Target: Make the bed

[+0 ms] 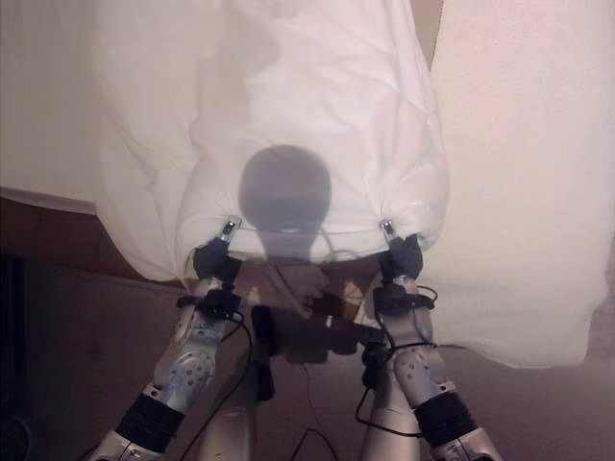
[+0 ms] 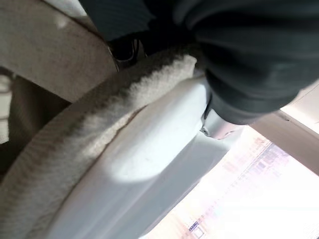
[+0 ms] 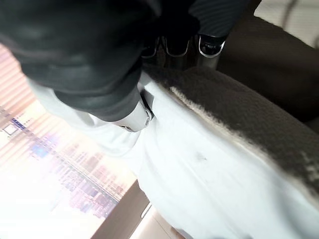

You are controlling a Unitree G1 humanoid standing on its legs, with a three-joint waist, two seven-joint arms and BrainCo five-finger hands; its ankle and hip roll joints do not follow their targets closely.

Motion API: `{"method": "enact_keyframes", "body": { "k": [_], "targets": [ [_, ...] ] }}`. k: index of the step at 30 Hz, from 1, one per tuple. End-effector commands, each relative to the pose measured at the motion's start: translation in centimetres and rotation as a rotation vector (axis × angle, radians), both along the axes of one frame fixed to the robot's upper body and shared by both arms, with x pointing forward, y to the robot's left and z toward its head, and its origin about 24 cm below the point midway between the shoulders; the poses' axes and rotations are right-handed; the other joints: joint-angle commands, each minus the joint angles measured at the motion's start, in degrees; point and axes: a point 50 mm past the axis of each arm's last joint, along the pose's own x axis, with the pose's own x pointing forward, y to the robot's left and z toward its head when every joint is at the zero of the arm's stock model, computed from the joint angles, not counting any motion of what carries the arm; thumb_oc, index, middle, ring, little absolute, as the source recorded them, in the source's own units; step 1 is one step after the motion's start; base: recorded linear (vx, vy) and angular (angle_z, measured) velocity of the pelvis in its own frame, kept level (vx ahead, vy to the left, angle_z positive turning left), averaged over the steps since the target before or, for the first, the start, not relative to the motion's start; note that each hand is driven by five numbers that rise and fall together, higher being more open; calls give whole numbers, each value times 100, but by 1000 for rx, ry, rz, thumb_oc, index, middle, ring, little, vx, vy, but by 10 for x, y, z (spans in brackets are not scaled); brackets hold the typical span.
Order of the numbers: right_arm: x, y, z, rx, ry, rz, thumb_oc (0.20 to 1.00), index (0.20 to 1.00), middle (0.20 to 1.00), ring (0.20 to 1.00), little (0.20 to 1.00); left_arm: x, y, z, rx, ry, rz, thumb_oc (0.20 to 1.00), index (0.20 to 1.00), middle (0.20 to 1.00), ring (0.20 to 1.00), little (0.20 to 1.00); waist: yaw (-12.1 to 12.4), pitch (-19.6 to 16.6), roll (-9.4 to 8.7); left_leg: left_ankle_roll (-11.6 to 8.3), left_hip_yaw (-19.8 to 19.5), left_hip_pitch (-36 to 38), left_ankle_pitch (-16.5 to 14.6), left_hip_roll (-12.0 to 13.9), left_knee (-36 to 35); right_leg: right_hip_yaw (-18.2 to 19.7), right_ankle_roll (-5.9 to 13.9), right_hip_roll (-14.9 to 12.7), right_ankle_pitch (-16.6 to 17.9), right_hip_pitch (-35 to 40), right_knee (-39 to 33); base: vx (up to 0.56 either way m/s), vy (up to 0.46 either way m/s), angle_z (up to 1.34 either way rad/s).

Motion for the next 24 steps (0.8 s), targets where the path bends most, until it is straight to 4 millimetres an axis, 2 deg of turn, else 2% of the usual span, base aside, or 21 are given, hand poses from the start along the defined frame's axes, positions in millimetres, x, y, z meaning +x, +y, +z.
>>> {"method": "enact_keyframes", "body": {
  "k": [1, 2, 3, 4, 5, 18, 24],
  "targets": [
    [-7, -68, 35, 74, -149, -312, 200, 200, 200, 200, 200, -10, 38, 35, -5, -196, 132, 200, 200, 200, 200, 200, 61, -322, -146, -51, 7, -65, -679, 164, 457, 5, 415, -211, 937, 91, -958, 0, -15, -3],
    [-5, -67, 39, 60, -154, -310, 200, 200, 200, 200, 200, -10, 36, 37, -3, -202, 127, 200, 200, 200, 200, 200, 57, -312, -143, -52, 16, -69, -685, 170, 461, 19, 414, -204, 937, 66, -947, -4, -22, -3],
    [-2, -65, 43, 36, -159, -297, 548, 548, 548, 548, 548, -9, 35, 39, 0, -207, 123, 200, 200, 200, 200, 200, 56, -304, -156, -52, 19, -73, -687, 180, 461, 37, 402, -187, 935, 35, -942, -3, -16, -4],
    [-2, -65, 43, 35, -159, -297, 818, 818, 818, 818, 818, -9, 35, 39, 0, -207, 123, 200, 200, 200, 200, 200, 56, -304, -156, -52, 21, -75, -687, 181, 462, 39, 401, -186, 935, 32, -941, -5, -25, -5],
    [-2, -62, 45, 14, -167, -276, 1000, 1000, 1000, 1000, 1000, -9, 34, 40, -3, -209, 117, 200, 200, 200, 200, 200, 51, -298, -174, -50, 34, -83, -692, 190, 465, 57, 391, -176, 937, 4, -928, 0, -14, -5],
    [-6, -49, 34, 61, -160, -217, 1000, 1000, 1000, 1000, 1000, -9, 40, 37, -9, -189, 149, 200, 200, 200, 200, 200, 22, -284, -207, -49, 77, -94, -703, 186, 482, 51, 374, -173, 944, 0, -886, 0, -5, -1],
    [-10, -49, 40, 71, -192, -226, 1000, 1000, 1000, 1000, 1000, -10, 42, 37, -4, -191, 160, 200, 200, 200, 200, 200, 16, -300, -233, -44, 82, -102, -729, 169, 498, 50, 388, -184, 973, 6, -917, 0, 0, 0]
  ]
}}
